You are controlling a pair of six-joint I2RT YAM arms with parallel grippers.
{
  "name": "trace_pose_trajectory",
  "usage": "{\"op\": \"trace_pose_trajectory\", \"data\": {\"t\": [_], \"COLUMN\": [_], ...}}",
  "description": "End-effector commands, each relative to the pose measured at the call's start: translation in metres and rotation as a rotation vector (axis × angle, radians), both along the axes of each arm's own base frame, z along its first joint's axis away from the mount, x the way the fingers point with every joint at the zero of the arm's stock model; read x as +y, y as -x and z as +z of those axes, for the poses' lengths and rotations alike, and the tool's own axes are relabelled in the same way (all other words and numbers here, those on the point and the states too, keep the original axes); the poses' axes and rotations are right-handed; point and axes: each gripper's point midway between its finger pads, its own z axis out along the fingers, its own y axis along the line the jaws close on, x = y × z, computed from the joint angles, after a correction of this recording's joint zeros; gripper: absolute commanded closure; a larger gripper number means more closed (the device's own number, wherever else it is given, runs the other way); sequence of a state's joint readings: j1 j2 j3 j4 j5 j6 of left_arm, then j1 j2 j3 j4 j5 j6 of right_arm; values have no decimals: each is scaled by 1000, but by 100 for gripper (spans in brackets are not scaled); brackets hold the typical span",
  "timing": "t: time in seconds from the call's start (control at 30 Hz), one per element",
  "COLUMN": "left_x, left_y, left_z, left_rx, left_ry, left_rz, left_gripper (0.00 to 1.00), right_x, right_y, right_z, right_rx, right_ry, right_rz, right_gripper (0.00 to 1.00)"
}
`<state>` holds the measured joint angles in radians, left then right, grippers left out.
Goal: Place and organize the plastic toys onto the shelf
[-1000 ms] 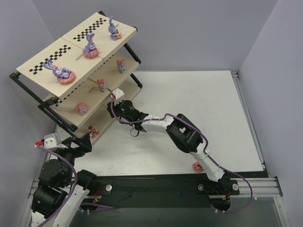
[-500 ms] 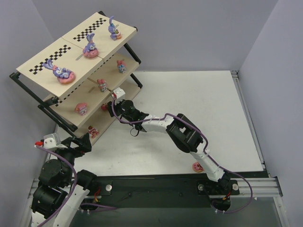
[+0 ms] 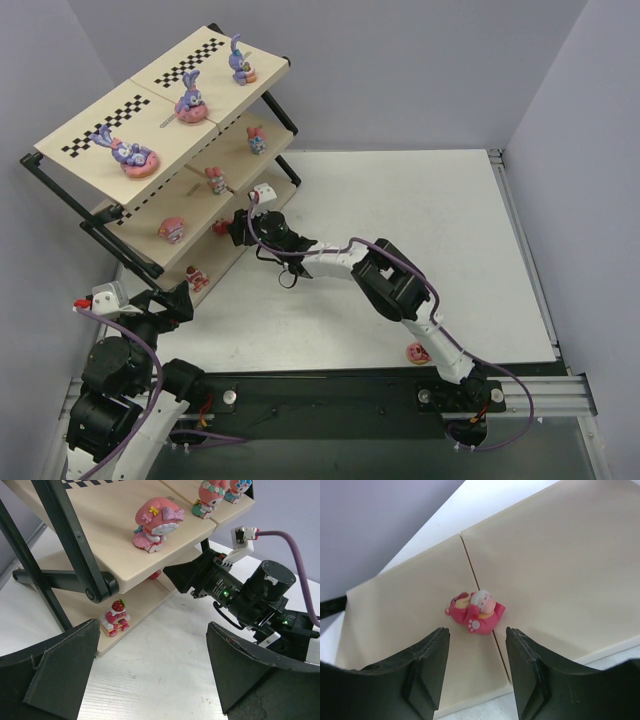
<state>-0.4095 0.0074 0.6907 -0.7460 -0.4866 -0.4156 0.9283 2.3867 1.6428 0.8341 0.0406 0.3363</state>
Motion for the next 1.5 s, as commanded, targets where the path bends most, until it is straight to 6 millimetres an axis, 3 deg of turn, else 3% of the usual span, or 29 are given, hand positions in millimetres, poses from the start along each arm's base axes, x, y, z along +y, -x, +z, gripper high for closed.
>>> {"op": "trace_pose_trajectory", "data": {"t": [0.0, 0.13, 0.2, 0.27, 0.3, 0.6, 1.1, 1.47], "left_x": [12, 12, 11, 11, 11, 12, 14, 14], "left_y": [22, 22, 22, 22, 22, 22, 23, 23], "left_z": [28, 28, 28, 28, 28, 27, 27, 27], "left_rx": [-158, -157, -160, -158, -158, -154, -152, -153], "left_ry": [76, 77, 78, 75, 75, 75, 76, 76], "left_rz": [15, 15, 13, 13, 15, 18, 26, 27], "left_gripper": [3, 3, 3, 3, 3, 3, 3, 3], "right_x": [13, 18, 25, 30, 33, 33, 33, 47], "right_y": [-12, -16, -20, -21, -26, -28, -51, -47], "right_z": [24, 14, 22, 8, 12, -2, 6, 19], "right_rx": [75, 125, 133, 174, 174, 232, 247, 209], "right_ry": [-136, -180, -218, -212, -217, -193, -234, -243], "right_rz": [-4, -25, -25, -25, -24, -15, 18, 152], "right_gripper": [50, 50, 50, 51, 51, 50, 50, 49]}}
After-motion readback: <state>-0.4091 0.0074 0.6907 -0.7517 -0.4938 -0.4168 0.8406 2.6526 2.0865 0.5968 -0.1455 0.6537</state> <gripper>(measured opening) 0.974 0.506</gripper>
